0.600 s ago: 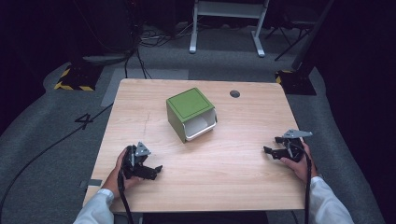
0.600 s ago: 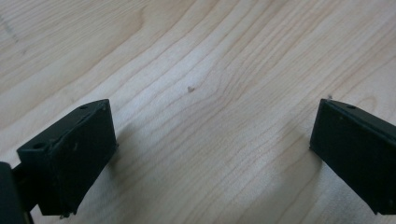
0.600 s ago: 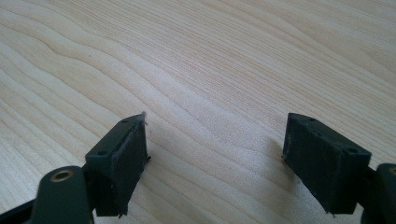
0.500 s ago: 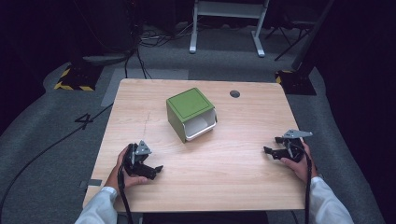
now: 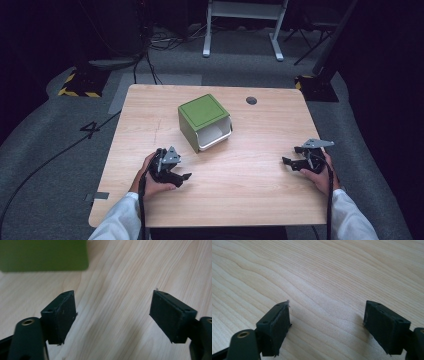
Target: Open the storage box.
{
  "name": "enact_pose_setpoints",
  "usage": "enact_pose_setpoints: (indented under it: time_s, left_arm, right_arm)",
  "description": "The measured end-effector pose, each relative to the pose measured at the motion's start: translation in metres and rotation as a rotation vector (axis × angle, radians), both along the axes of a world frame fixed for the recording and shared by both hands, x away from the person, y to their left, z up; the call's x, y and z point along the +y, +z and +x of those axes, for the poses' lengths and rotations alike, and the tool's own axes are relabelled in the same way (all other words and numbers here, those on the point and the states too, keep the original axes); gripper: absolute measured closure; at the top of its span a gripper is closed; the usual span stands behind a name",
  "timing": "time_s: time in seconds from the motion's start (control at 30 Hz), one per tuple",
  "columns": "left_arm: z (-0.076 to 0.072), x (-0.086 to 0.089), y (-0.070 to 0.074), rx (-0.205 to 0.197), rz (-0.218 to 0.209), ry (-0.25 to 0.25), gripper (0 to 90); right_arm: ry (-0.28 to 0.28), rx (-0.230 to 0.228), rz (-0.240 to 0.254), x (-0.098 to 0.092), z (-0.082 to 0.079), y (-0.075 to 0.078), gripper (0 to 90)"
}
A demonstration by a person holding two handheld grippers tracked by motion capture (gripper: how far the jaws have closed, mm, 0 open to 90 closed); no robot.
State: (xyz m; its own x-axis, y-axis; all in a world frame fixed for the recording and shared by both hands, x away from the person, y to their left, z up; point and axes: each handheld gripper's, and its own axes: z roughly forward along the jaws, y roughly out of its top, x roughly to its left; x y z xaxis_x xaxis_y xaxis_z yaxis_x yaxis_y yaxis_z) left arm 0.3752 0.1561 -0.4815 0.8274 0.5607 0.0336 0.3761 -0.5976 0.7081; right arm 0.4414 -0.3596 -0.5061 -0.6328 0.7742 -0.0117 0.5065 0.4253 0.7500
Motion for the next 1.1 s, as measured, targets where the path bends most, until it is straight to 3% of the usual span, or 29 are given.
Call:
enact_pose_setpoints:
  time_s: [0.2,0.33,0.43,0.53,0.57,1.1]
  left_arm:
    - [0.001,-0.022,0.022,-0.065,-0.027,-0.029,24.5]
    - [0.001,-0.028,0.029,-0.073,-0.048,-0.038,24.8]
    - [-0.001,-0.037,0.037,-0.104,-0.037,-0.056,25.7]
    - [0.000,-0.042,0.039,-0.109,-0.036,-0.061,25.7]
    - [0.001,-0.047,0.041,-0.112,-0.014,-0.057,25.6]
    - [0.014,-0.075,0.052,-0.139,-0.039,-0.069,27.1]
  right_arm:
    - [0.001,0.000,0.000,0.000,0.000,0.000,21.1]
    - [0.002,0.000,0.000,0.000,0.000,0.000,21.1]
    - [0.002,0.000,0.000,0.000,0.000,0.000,21.1]
    - [0.002,0.000,0.000,0.000,0.000,0.000,21.0]
    - [0.003,0.000,-0.001,0.000,0.000,0.000,21.1]
    - [0.004,0.000,-0.001,0.000,0.001,0.000,21.0]
